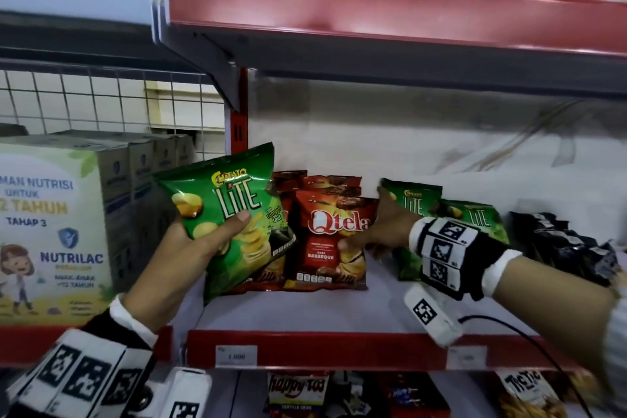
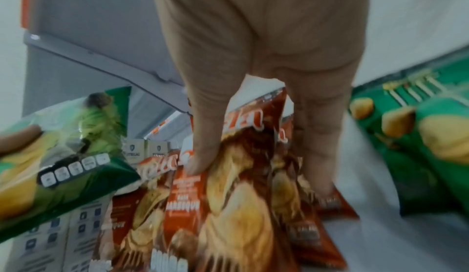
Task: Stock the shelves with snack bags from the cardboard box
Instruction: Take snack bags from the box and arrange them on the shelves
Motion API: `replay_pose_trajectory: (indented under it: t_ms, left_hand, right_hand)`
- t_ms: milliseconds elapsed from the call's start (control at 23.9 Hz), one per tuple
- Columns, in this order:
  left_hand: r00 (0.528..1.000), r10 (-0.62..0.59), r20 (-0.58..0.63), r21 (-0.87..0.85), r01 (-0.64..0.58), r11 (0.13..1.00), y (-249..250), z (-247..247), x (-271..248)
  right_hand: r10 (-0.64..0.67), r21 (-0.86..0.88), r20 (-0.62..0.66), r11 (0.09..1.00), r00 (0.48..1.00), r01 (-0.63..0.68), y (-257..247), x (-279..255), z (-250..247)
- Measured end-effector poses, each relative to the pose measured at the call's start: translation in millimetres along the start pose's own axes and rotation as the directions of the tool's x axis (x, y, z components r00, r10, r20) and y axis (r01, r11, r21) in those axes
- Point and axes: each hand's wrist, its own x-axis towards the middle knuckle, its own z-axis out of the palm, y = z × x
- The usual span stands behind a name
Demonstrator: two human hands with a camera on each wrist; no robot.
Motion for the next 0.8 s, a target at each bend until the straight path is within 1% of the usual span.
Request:
replay_pose_trajectory:
  t_ms: [84, 126, 167, 209, 293, 377, 460, 586, 669, 795]
  left_hand:
    - [0.999, 0.007, 0.041, 0.033, -0.008, 0.999, 3.3, 14.8, -0.6]
    - [0.998, 0.008, 0.057, 0.048, -0.011, 0.999, 4.5, 24.7, -1.0]
    - [0.997, 0.012, 0.077, 0.056, -0.017, 0.998, 4.7, 36.7, -1.7]
    - [0.995, 0.021, 0.100, 0.056, -0.027, 0.998, 4.2, 50.8, -2.8]
    - [0.987, 0.038, 0.157, 0.059, -0.048, 0.997, 2.3, 84.7, -6.1]
    - [0.977, 0.040, 0.209, 0.066, -0.055, 0.996, 0.5, 119.2, -10.5]
    - [0.967, 0.034, 0.254, 0.038, -0.046, 0.998, -4.0, 157.3, -16.9]
    - [0.957, 0.004, 0.290, 0.046, -0.018, 0.999, -15.5, 208.7, -29.8]
    - [0.961, -0.037, 0.273, 0.080, 0.016, 0.997, -27.4, 229.4, -36.3]
    - [0.967, -0.122, 0.225, 0.178, 0.082, 0.981, -43.8, 244.1, -46.2]
  right_hand:
    - [-0.052, -0.188, -0.035, 0.981, 0.998, 0.044, -9.2, -19.8, -23.1]
    - [-0.102, -0.234, -0.054, 0.968, 0.993, 0.087, -14.2, -32.9, -37.2]
    - [-0.170, -0.221, -0.071, 0.964, 0.983, 0.150, -17.4, -48.5, -51.6]
    - [-0.246, -0.163, -0.082, 0.959, 0.966, 0.230, -18.5, -64.0, -65.2]
    - [-0.382, 0.011, -0.065, 0.923, 0.922, 0.384, -14.4, -91.8, -87.4]
    - [-0.462, 0.114, -0.023, 0.880, 0.886, 0.462, -7.4, -109.8, -100.2]
    - [-0.467, 0.112, -0.006, 0.878, 0.884, 0.465, 7.7, -117.7, -111.4]
    - [-0.419, 0.057, -0.049, 0.905, 0.907, 0.421, 44.4, -116.3, -139.2]
    - [-0.343, 0.061, -0.104, 0.935, 0.934, 0.350, 72.7, -107.7, -164.7]
    - [-0.211, 0.052, -0.175, 0.973, 0.962, 0.223, 113.3, -86.0, -196.6]
